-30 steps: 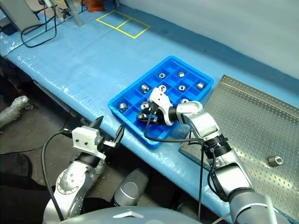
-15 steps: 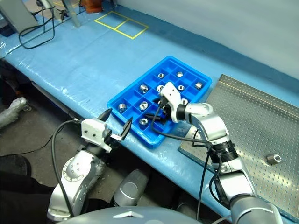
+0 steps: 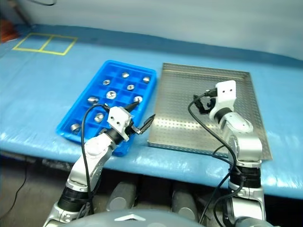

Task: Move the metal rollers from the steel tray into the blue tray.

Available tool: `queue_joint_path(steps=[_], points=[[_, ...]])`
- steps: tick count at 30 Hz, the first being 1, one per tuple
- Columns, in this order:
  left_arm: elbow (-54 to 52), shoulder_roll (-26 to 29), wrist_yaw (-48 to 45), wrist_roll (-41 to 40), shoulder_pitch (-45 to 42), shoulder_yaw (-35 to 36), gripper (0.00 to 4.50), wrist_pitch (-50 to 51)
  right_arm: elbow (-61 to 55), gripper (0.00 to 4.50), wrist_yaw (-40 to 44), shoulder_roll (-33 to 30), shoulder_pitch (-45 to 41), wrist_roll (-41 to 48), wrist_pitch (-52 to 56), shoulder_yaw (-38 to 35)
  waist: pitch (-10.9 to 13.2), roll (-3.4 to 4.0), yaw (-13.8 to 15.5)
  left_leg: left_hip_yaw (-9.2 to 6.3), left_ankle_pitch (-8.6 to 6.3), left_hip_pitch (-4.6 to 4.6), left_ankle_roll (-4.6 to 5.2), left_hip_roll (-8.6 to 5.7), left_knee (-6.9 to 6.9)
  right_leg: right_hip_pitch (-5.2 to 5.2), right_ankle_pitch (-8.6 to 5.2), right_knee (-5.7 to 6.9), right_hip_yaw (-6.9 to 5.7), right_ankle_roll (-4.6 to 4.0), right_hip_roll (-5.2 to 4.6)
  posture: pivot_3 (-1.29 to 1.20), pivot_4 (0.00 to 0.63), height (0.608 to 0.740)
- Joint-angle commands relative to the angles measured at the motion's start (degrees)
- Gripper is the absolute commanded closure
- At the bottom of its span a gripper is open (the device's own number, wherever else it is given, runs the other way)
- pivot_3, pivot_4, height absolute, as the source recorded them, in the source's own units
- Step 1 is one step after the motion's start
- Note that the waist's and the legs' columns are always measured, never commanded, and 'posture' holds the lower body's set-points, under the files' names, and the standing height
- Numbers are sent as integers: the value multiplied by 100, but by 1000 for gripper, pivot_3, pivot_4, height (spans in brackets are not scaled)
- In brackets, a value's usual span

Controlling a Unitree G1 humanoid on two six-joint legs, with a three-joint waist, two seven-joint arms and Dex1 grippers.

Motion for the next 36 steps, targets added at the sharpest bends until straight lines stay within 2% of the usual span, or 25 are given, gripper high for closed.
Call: queue_joint_path(steps=[1, 5, 8, 13, 16, 23, 32, 35, 36], points=[[46, -10, -112, -6, -82, -84, 316, -181, -153, 281, -283, -43, 34, -120, 70, -134, -4, 7, -360, 2, 1, 6, 2, 0, -3, 1, 0, 4, 5, 0, 0, -84, 150, 740], [88, -42, -158, -9, -104, -105, 316, -209, -25, 281, -378, 211, -80, 215, 391, -379, -1, 7, -807, 9, 3, 56, 8, 0, -15, 30, -4, 23, 26, -2, 5, -89, 150, 740], [116, -38, -169, 14, -104, -125, 316, -230, 238, 281, -459, 433, -312, 410, 464, -492, 0, 8, -956, 7, 7, 103, 17, 1, -16, 73, -35, 25, 44, 3, 18, -84, 150, 740], [102, -15, -156, 36, -92, -120, 316, -239, 843, 281, -717, 659, -768, 455, 352, -552, 0, 8, -992, 21, 41, 106, 65, -15, -13, 78, -21, 33, 100, 19, 27, -69, 150, 740], [85, -17, -139, 39, -87, -122, 316, -236, 1351, 281, -924, 687, -1010, 440, 388, -617, 0, 7, -981, 30, 47, 103, 68, -22, -9, 77, -14, 33, 158, 31, 51, -61, 150, 740], [84, -40, -116, 56, -20, -180, 316, -254, 2201, 281, -1320, 727, -1314, 363, 192, -655, 1, 8, -978, 50, 46, 90, 69, -25, -21, 67, 10, 10, 191, 69, 57, -55, 150, 740], [122, -90, -68, 65, -39, -188, 316, -303, 3211, 281, -781, 585, -1616, 281, -7, -284, 1, 8, -991, 67, 46, 94, 69, -21, -23, 65, 7, 4, 214, 65, 68, -49, 150, 740], [115, -104, -48, 73, -21, -185, 316, -315, 3370, 823, -789, 590, -1643, 256, -99, -276, 0, 8, -987, 72, 46, 94, 69, -21, -23, 66, 9, 1, 221, 67, 68, -42, 150, 740], [111, -106, -43, 73, -15, -177, 316, -318, 3369, 1180, -794, 587, -1629, 219, -124, -230, 0, 8, -985, 74, 46, 94, 69, -22, -23, 65, 9, 1, 222, 68, 68, -40, 150, 740]])
